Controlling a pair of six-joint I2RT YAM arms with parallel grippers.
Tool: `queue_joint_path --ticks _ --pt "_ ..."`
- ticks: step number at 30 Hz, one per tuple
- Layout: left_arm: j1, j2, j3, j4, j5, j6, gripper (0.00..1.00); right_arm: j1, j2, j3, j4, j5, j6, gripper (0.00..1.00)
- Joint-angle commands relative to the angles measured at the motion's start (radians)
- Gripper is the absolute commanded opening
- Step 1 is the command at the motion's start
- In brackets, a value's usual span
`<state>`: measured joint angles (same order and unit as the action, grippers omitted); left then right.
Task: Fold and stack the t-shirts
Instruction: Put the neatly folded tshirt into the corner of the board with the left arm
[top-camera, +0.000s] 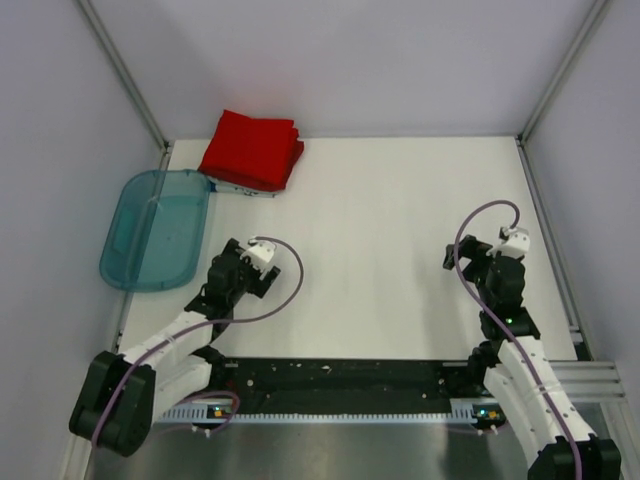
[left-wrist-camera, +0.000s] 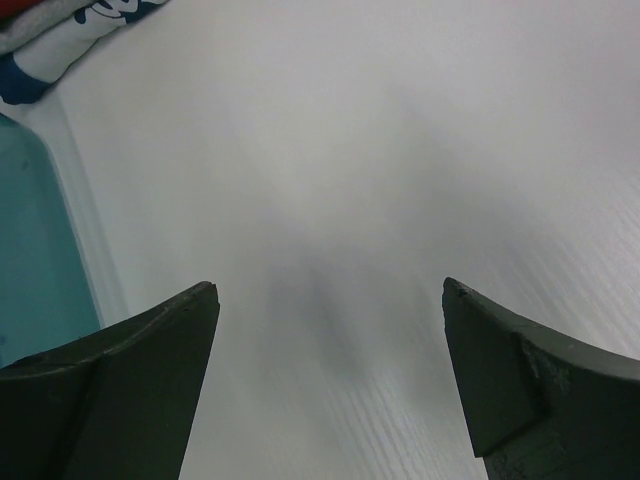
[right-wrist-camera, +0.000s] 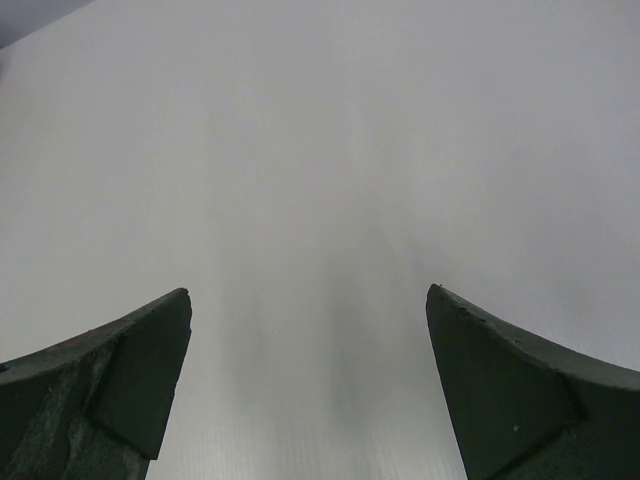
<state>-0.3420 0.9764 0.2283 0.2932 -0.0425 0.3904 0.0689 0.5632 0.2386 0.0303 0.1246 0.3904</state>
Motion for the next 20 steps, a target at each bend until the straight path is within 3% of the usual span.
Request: queue_joint_path --ticks 1,20 --pt "0.003 0.011 0.016 0.069 -0.039 -0.038 0.97 -0.004 -0.009 -0.002 0.045 0.027 0.016 0.99" --pt "0.003 0.016 0.022 0.061 -0.057 -0.059 0.96 -0.003 -0.006 0.001 0.03 0.026 0.024 0.99"
